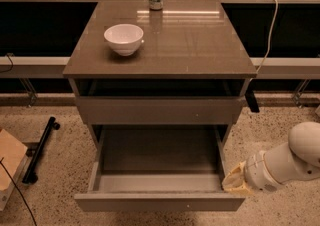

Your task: Close middle drawer

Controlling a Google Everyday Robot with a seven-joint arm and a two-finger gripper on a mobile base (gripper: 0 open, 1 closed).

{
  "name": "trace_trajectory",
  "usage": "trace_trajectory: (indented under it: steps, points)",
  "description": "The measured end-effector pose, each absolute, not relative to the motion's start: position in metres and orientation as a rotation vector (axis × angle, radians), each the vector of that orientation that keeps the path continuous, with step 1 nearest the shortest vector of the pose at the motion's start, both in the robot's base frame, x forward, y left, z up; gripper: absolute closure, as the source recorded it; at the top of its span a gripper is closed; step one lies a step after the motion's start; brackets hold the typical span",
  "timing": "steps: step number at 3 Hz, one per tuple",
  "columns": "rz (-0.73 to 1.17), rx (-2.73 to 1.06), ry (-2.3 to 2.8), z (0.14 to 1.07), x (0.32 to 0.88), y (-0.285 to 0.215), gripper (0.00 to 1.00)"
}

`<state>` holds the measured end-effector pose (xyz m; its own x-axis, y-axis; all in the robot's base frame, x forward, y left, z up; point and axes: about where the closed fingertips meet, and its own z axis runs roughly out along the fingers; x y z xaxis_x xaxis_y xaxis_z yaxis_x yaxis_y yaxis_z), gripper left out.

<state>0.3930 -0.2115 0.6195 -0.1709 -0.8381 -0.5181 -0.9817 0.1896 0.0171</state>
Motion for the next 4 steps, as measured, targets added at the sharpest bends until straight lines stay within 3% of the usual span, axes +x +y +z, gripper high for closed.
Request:
trace_trajectory:
  steps: [2,4]
  points:
    - [0.505,-1.723,2.086,0.603,0.391,-0.203,1.0]
    - [0.534,-1.732,2.072,0.528,0.38,-0.179,1.0]
